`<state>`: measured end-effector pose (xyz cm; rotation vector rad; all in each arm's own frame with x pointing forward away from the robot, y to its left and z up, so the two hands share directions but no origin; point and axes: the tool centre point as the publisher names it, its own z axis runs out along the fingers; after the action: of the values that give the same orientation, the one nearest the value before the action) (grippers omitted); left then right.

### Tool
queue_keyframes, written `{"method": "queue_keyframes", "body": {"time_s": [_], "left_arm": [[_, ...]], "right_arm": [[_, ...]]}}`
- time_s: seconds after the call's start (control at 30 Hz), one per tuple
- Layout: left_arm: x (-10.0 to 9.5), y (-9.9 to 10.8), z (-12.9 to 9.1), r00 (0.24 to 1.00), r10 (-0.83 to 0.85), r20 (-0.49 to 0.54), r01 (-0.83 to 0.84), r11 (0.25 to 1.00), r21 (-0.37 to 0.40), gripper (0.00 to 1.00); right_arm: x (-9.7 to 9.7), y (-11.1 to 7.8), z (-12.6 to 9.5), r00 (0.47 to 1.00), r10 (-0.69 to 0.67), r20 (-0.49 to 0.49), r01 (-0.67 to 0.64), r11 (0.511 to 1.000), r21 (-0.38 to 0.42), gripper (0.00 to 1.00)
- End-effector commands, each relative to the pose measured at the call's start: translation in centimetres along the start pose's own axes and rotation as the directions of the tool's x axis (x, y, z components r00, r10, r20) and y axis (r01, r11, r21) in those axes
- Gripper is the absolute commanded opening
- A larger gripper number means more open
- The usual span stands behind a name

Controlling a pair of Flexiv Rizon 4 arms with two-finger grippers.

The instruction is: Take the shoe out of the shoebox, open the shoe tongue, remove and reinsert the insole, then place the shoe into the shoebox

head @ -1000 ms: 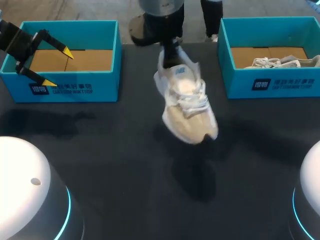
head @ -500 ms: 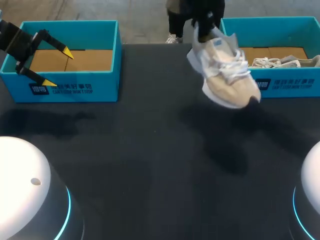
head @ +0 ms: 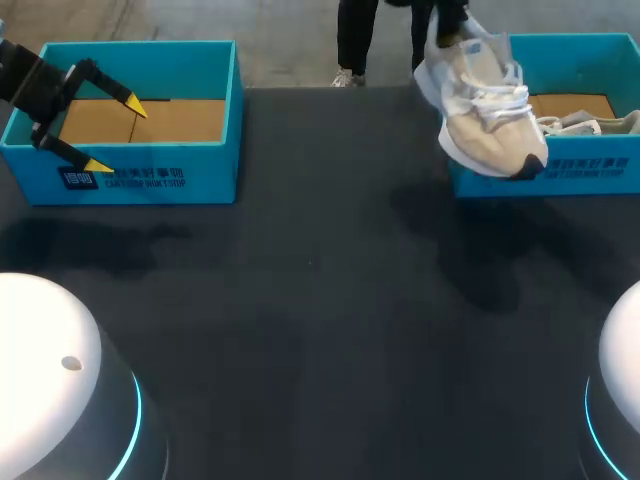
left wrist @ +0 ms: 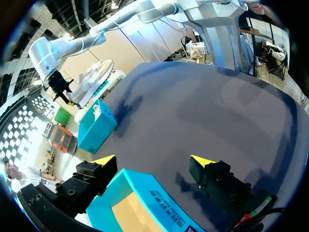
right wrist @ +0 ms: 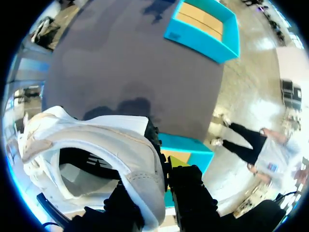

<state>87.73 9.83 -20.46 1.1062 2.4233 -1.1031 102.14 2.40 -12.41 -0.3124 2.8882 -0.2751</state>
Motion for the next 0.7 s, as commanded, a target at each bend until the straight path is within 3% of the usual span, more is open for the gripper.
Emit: {"method": "queue_keyframes", "body": {"time_s": [0.03, 0.6, 0.7], "left_arm": [[0.0, 0.0, -0.1, 1.0, 0.001, -0.003, -0.001, 1.0, -0.001, 1.0], [0.0, 0.0, -0.1, 1.0, 0.001, -0.003, -0.001, 1.0, -0.001, 1.0], [0.0, 0.0, -0.1, 1.0, 0.001, -0.003, -0.001, 1.0, -0.001, 1.0]], "right_arm": [[0.3, -0.3, 0.2, 1.0, 0.001, 0.008, -0.001, 1.0, -0.01, 0.0], [0.3, -0.3, 0.2, 1.0, 0.001, 0.008, -0.001, 1.0, -0.01, 0.0], [-0.3, -2.6, 1.2, 0.999, 0.032, 0.019, -0.031, 0.999, -0.024, 0.0]]}}
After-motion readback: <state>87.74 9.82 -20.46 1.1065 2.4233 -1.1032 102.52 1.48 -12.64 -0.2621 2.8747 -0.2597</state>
